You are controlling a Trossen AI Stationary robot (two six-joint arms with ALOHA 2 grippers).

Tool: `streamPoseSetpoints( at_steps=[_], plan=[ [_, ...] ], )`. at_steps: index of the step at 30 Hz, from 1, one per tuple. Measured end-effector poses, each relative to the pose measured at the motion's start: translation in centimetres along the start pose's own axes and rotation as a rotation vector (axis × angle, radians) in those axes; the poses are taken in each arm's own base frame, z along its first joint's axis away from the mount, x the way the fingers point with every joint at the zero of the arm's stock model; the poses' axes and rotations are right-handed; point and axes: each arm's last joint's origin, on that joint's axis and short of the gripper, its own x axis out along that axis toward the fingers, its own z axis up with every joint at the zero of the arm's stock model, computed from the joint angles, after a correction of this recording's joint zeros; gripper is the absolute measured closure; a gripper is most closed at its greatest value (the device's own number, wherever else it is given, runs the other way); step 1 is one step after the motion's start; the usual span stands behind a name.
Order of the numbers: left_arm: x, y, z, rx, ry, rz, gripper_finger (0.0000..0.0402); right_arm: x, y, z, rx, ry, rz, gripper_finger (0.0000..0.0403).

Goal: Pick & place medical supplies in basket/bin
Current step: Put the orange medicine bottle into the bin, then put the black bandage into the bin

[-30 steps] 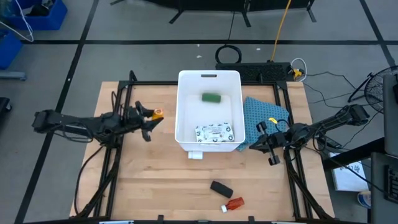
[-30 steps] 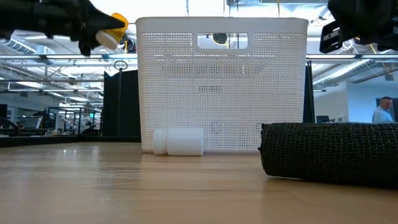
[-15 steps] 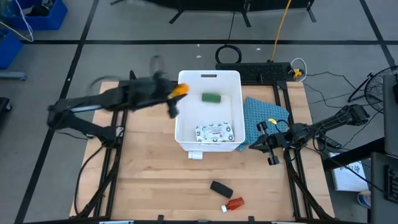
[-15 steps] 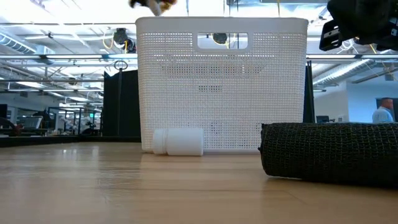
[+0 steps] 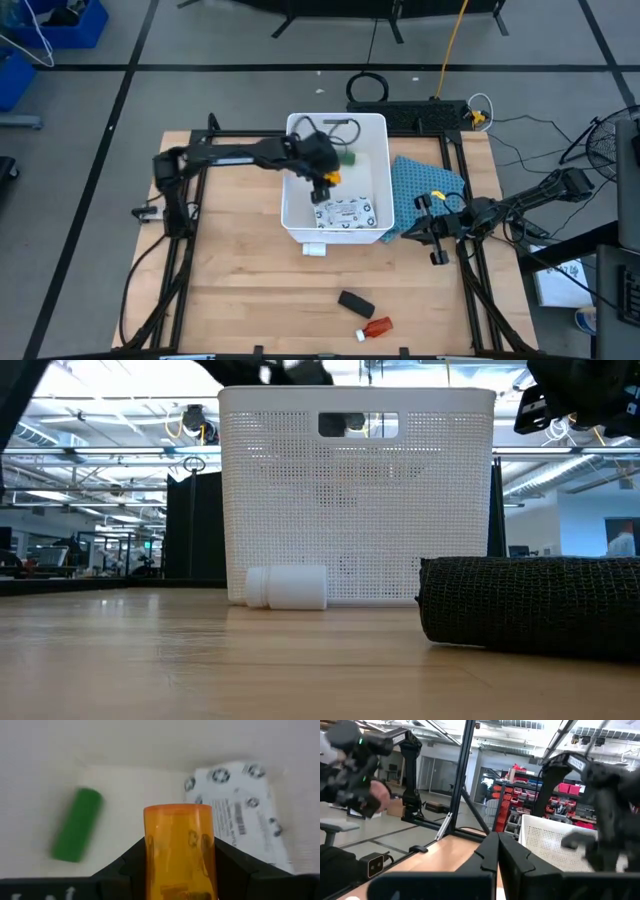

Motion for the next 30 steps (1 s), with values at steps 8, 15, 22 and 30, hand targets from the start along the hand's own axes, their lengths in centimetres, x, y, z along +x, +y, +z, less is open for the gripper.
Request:
streamPoseSetpoints(
  at_steps=[8,15,22,30],
  plan=[
    [6.0,0.5,-2.6,-0.041,0.142,-0.088,0.0232,0.0,0.0,0.0,-0.002,0.004,0.001,0.0403],
    [7.0,0.6,-3.1,-0.042,0.163,-0.065,0.0227,0.0,0.0,0.0,-0.027,0.002,0.001,0.0403],
    [5.6,0.4,-2.3,-0.045,0.136,-0.046,0.0148,0.0,0.0,0.0,-0.026,0.004,0.001,0.0403],
    [2.7,0.0,1.1,0.062,0.145,-0.035,0.0056,0.0,0.0,-0.1,-0.032,0.006,0.002,0.0403]
  ],
)
